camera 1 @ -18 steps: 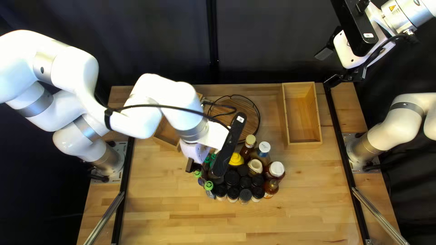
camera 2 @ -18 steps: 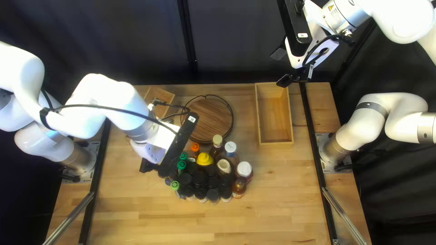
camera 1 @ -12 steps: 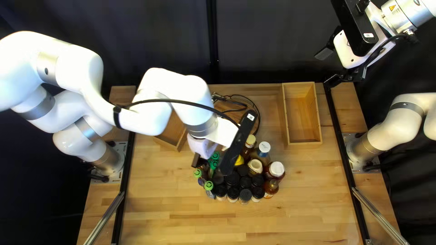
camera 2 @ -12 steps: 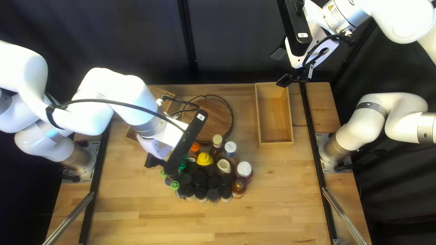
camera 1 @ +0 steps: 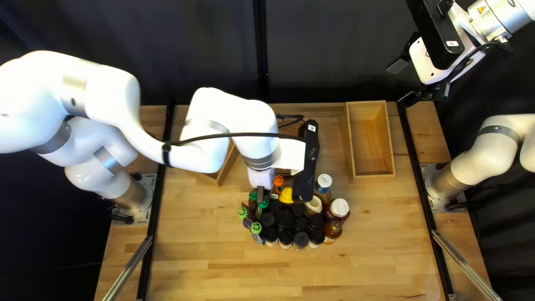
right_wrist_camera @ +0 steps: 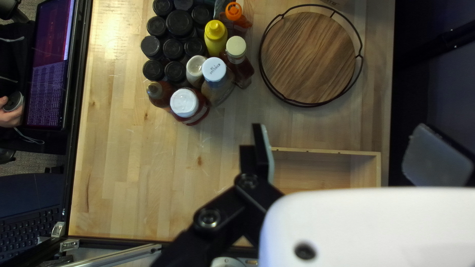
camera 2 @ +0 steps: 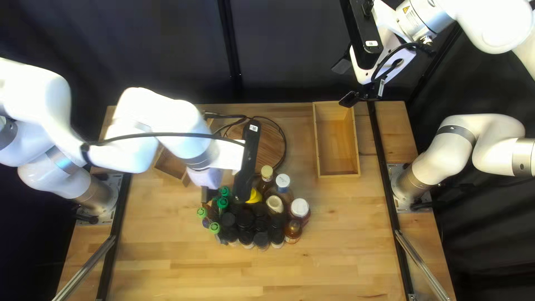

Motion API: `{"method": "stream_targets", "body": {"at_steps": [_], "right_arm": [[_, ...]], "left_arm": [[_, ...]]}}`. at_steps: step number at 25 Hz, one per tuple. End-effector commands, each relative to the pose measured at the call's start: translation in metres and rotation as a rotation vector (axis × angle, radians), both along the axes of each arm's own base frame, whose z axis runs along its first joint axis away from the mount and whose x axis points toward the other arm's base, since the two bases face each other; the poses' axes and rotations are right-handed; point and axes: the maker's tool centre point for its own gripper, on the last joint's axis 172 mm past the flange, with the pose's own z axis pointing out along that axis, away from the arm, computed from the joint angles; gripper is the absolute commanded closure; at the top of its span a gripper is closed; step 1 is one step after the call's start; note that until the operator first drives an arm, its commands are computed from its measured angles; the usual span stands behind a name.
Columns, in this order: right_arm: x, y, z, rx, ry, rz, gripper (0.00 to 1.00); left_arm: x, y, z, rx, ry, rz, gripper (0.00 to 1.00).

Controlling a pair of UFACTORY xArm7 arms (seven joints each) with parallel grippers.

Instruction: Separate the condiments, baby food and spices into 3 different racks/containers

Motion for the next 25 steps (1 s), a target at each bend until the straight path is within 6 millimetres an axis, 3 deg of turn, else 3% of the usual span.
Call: {"method": "stream_targets", "body": {"at_steps": [1,17,25], "right_arm": [[0.000,0.000,0.000,0.000,0.000,0.000,0.00],[0.000,0.000,0.000,0.000,0.000,0.000,0.00],[0.000,0.000,0.000,0.000,0.000,0.000,0.00]], "left_arm": [[0.009,0.016,-0.024,-0.028,0.004,0.007,0.00],[0.015,0.021,-0.088,-0.100,0.052,0.036,0.00],[0.019,0.021,-0.097,-0.130,0.071,0.088,0.00]]}}
